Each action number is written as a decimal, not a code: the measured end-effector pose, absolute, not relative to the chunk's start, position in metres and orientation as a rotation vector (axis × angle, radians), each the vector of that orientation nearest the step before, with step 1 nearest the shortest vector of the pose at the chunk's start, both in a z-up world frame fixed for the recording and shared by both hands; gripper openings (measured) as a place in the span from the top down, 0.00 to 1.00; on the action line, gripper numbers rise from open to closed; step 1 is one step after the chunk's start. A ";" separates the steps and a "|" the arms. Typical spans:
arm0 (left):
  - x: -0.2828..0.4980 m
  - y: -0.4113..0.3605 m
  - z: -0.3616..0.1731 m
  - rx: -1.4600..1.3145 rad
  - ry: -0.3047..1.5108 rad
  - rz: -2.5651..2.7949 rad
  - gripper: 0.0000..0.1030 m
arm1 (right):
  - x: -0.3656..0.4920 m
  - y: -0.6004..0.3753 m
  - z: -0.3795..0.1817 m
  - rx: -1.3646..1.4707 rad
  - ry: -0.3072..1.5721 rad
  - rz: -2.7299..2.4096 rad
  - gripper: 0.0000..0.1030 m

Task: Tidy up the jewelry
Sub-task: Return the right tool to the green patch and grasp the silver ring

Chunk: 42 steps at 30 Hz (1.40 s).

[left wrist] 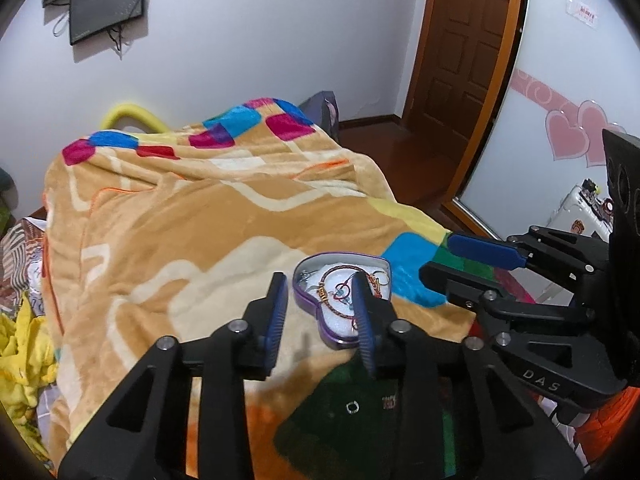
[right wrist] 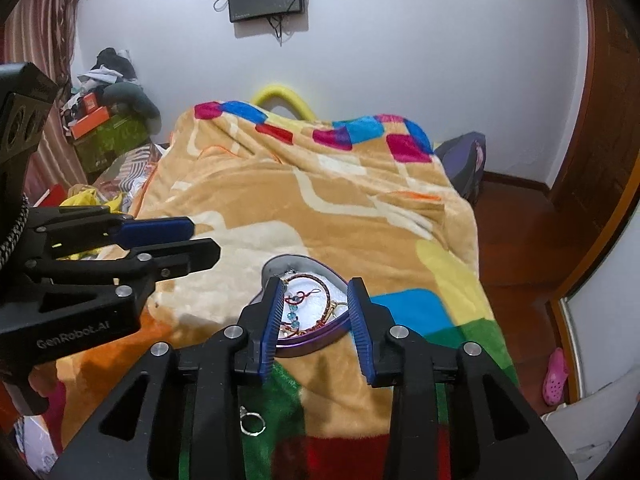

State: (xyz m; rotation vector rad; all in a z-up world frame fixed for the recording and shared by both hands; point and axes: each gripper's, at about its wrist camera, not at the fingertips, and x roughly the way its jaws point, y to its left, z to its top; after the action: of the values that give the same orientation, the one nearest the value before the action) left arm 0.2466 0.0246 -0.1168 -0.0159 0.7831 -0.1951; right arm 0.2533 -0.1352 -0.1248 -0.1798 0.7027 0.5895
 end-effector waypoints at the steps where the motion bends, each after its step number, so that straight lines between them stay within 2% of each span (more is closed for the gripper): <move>1: 0.244 0.025 -0.116 -0.016 0.783 -0.193 0.63 | 0.250 -0.135 -0.123 -0.185 0.696 0.588 0.65; 3: 0.237 0.029 -0.113 -0.020 0.782 -0.189 0.58 | 0.243 -0.133 -0.120 -0.195 0.684 0.584 0.62; 10: 0.213 0.040 -0.119 -0.006 0.797 -0.161 0.49 | 0.223 -0.129 -0.120 -0.213 0.690 0.587 0.61; 30: 0.179 0.048 -0.192 -0.033 0.959 -0.206 0.49 | 0.207 -0.126 -0.208 -0.172 0.961 0.554 0.61; 38: 0.182 0.035 -0.203 -0.028 0.972 -0.255 0.49 | 0.205 -0.119 -0.217 -0.185 0.947 0.576 0.62; 40: 0.185 0.031 -0.205 -0.027 0.974 -0.267 0.52 | 0.204 -0.119 -0.219 -0.193 0.940 0.587 0.68; 41: 0.187 0.029 -0.206 -0.028 0.978 -0.276 0.55 | 0.204 -0.119 -0.219 -0.194 0.936 0.595 0.74; 42: 0.189 0.027 -0.207 -0.031 0.984 -0.287 0.58 | 0.203 -0.119 -0.218 -0.192 0.933 0.599 0.75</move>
State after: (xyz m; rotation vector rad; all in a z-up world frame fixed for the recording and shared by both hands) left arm 0.1891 0.0274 -0.2070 -0.0313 0.9838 -0.2866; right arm 0.2030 -0.1192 -0.2182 -0.1925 0.9326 0.5995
